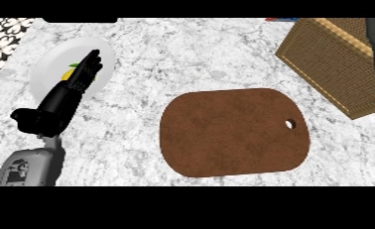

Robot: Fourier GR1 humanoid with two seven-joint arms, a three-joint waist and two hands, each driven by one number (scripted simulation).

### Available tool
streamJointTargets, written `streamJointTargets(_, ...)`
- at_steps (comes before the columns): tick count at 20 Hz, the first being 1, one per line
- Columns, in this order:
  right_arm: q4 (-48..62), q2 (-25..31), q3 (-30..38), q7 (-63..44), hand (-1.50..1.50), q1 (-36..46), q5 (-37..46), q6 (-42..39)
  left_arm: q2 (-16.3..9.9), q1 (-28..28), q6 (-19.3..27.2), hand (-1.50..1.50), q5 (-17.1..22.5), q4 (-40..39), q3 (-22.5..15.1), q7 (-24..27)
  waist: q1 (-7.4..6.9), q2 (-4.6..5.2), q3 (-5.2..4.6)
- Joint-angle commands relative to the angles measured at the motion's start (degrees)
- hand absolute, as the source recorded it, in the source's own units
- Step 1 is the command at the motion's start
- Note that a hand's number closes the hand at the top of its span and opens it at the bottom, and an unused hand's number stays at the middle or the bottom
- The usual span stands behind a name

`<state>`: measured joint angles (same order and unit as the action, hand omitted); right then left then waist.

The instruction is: Pick the cupcake from the cutting board and place it in the basket

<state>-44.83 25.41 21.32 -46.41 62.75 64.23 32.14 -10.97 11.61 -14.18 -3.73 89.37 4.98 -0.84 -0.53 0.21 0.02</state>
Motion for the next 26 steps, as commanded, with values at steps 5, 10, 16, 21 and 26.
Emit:
streamJointTargets(5,2.0,1.9,2.0,9.0,1.50,-8.1,-4.5,8.5,0.6,-0.7,-0.1,0.00,0.7,2.9,0.0,-2.4,-0.05,-0.10,0.01)
streamJointTargets(10,11.3,5.4,3.3,17.4,1.50,-6.1,-6.8,12.7,2.4,-1.5,1.3,0.00,-2.2,-0.5,-2.1,1.5,-0.59,0.24,0.02)
streamJointTargets(16,11.1,7.6,8.5,24.7,-1.50,-9.2,-14.0,20.3,0.9,-0.3,-0.1,0.00,0.2,1.2,-0.1,-0.8,-0.55,0.20,0.07)
streamJointTargets(21,16.2,9.2,6.0,26.5,-1.50,-4.8,-12.4,19.2,3.1,-0.7,1.4,0.00,-2.1,2.2,-2.8,-1.8,-0.65,0.19,0.03)
streamJointTargets(26,14.3,8.5,6.7,30.7,-1.50,-3.4,-16.6,18.8,0.2,2.6,-0.6,0.00,0.0,-2.0,0.9,-0.9,-0.16,0.10,0.00)
